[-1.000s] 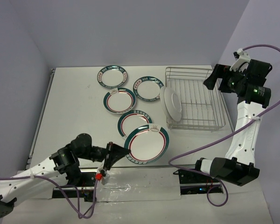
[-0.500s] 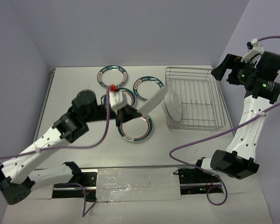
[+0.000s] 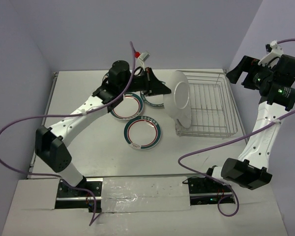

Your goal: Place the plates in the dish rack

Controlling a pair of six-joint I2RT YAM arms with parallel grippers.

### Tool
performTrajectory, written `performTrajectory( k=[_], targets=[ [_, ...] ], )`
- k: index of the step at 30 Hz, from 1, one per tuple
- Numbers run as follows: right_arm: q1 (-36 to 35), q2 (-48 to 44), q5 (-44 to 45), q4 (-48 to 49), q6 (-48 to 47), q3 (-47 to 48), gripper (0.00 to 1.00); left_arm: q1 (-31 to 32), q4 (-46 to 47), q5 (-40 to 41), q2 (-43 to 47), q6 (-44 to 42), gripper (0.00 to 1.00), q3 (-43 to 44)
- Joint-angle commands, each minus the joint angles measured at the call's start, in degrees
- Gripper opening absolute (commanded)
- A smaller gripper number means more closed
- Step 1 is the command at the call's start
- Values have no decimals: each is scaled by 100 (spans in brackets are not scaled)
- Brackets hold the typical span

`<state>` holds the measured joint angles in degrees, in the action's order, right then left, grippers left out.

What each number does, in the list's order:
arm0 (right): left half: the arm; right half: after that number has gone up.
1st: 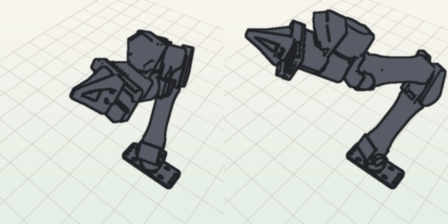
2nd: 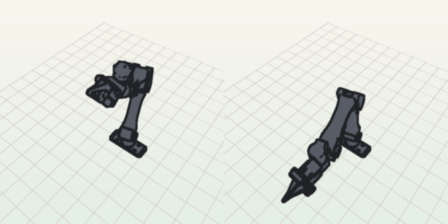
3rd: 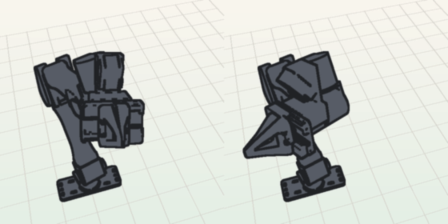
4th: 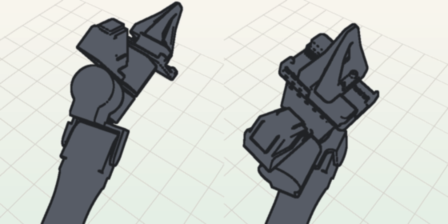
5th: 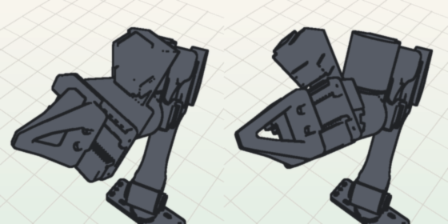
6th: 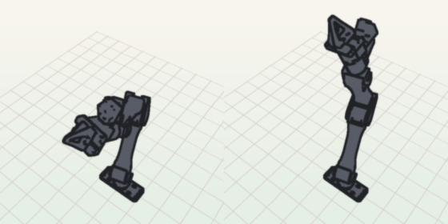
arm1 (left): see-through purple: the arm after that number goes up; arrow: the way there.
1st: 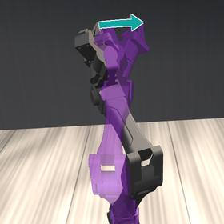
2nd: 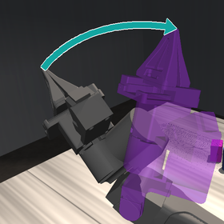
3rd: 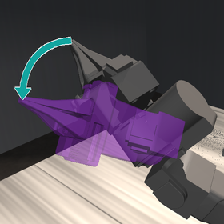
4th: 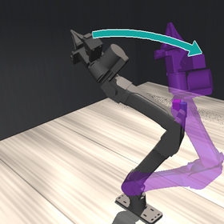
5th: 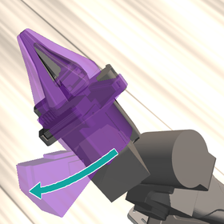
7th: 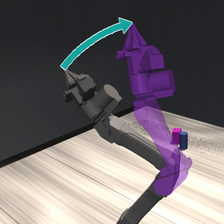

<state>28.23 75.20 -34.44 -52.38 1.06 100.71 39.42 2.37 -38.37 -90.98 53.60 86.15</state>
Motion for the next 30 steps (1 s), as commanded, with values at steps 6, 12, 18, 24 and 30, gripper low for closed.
performTrajectory(
  k=[6, 12, 18, 24, 30],
  targets=[
    [42, -84, 51, 448, 245, -51, 100, 495, -663, 1190, -684, 1819, 0, 1227],
    [42, -146, 95, 457, 149, -121, 100, 830, -1538, 2395, -1114, 1820, 0, 1800],
    [51, -207, 112, 492, 79, -315, 100, 839, -1266, 2387, -1615, 1697, 0, 1871],
    [42, -172, 77, 492, 17, -359, 100, 848, -844, 2088, -1905, 1609, 0, 1888],
    [42, -163, 69, 527, -18, -517, 100, 857, -633, 1921, -2046, 1653, 0, 1976]
  ],
)
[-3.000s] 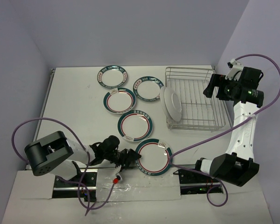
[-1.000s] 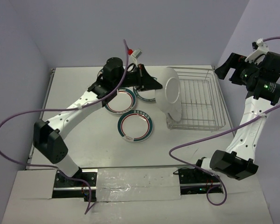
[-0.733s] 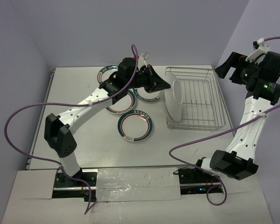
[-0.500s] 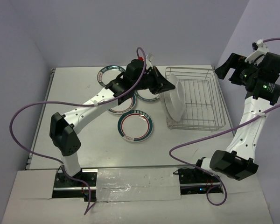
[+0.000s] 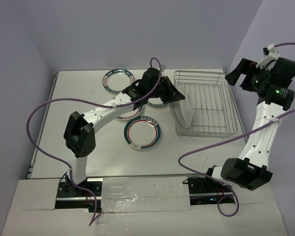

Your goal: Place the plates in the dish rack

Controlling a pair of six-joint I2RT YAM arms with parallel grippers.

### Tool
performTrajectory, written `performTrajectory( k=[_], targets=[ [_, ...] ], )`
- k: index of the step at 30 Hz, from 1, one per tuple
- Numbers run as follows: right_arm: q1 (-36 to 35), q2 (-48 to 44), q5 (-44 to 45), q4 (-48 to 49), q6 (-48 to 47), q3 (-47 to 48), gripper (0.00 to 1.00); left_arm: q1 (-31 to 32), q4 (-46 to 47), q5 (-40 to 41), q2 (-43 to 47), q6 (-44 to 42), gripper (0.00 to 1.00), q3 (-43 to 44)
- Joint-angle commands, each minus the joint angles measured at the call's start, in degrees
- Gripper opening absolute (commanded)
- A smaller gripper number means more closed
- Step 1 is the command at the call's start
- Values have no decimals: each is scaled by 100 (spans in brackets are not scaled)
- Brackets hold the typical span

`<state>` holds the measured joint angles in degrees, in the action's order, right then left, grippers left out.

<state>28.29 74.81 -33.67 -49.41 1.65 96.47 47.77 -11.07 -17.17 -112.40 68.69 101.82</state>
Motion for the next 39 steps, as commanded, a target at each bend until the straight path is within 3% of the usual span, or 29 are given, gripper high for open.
performTrajectory(
  k=[1, 29, 32, 39],
  targets=[
    [36, -124, -8, 239, -77, -102, 100, 22, 703, -190, 104, 128, 0, 409],
    [36, -45, -8, 274, -112, -172, 100, 31, 949, -375, -388, 5, 2, 462],
    [27, -45, 10, 256, -112, -198, 100, 31, 975, -410, -493, 5, 11, 453],
    [36, -19, -25, 247, -112, -181, 100, 22, 809, -349, -564, -206, 45, 707]
  ],
)
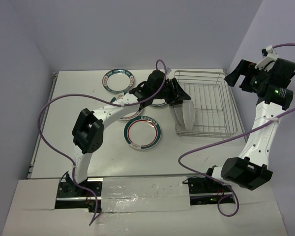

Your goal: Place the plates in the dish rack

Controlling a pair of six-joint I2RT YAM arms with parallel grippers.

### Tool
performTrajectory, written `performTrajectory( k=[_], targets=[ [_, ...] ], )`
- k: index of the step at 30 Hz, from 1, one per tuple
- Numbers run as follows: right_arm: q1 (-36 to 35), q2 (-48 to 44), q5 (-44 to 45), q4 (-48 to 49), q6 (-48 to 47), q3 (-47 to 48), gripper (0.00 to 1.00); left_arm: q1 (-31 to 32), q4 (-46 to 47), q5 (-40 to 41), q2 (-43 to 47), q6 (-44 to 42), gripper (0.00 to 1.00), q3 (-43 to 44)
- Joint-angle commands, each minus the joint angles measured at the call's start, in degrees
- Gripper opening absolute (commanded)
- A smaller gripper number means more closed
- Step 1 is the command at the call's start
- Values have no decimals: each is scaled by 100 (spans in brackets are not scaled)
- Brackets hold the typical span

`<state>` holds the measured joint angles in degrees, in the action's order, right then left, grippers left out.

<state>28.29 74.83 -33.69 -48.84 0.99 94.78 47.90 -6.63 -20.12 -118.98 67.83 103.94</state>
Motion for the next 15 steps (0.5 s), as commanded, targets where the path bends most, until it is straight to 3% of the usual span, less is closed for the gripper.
performTrajectory(
  k=[1, 4, 8, 12, 15],
  targets=[
    [36, -21, -23, 182, -47, 14, 100, 9, 286, 7, 112, -208, 52, 574],
    [36, -21, -41, 155, -47, 75, 100, -35, -169, 314, 190, -647, 74, 925],
    [36, -30, -15, 129, -47, 128, 100, -140, -1066, 1120, 471, -1657, 95, 1574],
    [18, -47, 38, 111, -47, 155, 100, -385, -1656, 2246, 1007, -3344, 99, 1472],
    [-17, -65, 21, 111, -203, 146, 100, -562, -1447, 2661, 1901, -4933, 99, 587]
  ],
)
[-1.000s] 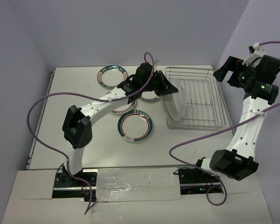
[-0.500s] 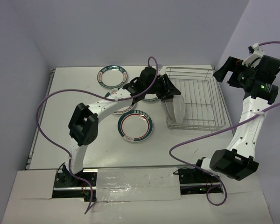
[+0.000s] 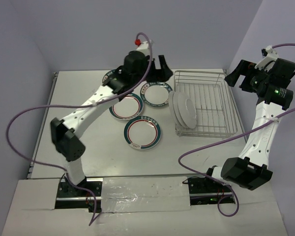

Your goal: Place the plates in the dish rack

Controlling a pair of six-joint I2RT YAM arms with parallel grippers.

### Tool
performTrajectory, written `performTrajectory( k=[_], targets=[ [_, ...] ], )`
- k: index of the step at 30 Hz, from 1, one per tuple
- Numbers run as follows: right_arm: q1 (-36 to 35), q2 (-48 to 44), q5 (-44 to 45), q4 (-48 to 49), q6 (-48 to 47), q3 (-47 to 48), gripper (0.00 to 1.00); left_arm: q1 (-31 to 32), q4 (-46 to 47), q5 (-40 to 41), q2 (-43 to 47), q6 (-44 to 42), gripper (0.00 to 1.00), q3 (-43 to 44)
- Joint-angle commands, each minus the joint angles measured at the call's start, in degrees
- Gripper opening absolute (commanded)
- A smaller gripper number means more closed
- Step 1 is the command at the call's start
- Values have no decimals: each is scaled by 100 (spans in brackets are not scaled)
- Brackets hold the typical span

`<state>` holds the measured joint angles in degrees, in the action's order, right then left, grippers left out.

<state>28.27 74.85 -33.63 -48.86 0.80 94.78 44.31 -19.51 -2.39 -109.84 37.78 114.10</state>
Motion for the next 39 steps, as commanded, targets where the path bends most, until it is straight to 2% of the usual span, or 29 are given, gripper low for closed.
performTrajectory(
  k=[1, 2, 3, 4, 5, 6, 7, 8, 9, 10, 11, 14, 16, 20, 25, 33, 37, 39],
  targets=[
    [-32, -84, 23, 122, -185, 120, 100, -221, -46, 933, 1217, -2367, 99, -1190],
    [-41, -102, 32, 131, -185, 102, 100, -239, 312, 777, 1524, -3268, 99, -1659],
    [-67, -111, 32, 157, -177, 84, 100, -257, 499, 697, 2188, -3660, 99, -2211],
    [-120, -128, 40, 158, -168, 41, 100, -274, 675, 557, 2561, -4168, 99, -3348],
    [-155, -137, 49, 175, -159, 14, 100, -309, 1024, 295, 2973, -4939, 99, -3925],
    [-199, -137, 58, 193, -150, -21, 100, -301, 1219, -195, 3813, -5330, 99, -4531],
    [-286, -146, 75, 201, -133, -65, 100, -275, 1413, -383, 4213, -5708, 99, -5668],
    [-348, -146, 84, 219, -106, -100, 100, -205, 1502, -559, 4599, -6390, 98, -6132],
    [-401, -137, 102, 237, -97, -126, 100, -169, 1633, -700, 5212, -6649, 97, -6581],
    [-454, -146, 111, 237, -106, -153, 100, -125, 1669, -736, 5453, -6887, 97, -7273],
    [-559, -137, 137, 245, -97, -170, 100, -81, 1626, -797, 5673, -7377, 95, -7532],
    [-752, -172, 189, 237, -80, -232, 100, 182, 1827, -859, 6499, -8186, 91, -8534],
    [-849, -190, 216, 245, 70, -311, 100, 314, 2142, -842, 6694, -8540, 91, -9165],
    [-1025, -251, 278, 237, 105, -443, 100, 543, 2574, -929, 6827, -9348, 89, -9854],
    [-1210, -278, 313, 219, 113, -566, 100, 613, 3548, -1000, 6204, -9675, 88, -10320],
    [-1351, -269, 366, 166, 34, -566, 100, 701, 4911, -1175, 4685, -9816, 85, -10110],
    [-1359, -260, 418, 131, -9, -540, 100, 701, 4983, -1377, 4191, -9983, 83, -9899],
    [-1359, -260, 454, 114, -27, -522, 100, 719, 4939, -1448, 3911, -10070, 78, -9794]
  ],
)
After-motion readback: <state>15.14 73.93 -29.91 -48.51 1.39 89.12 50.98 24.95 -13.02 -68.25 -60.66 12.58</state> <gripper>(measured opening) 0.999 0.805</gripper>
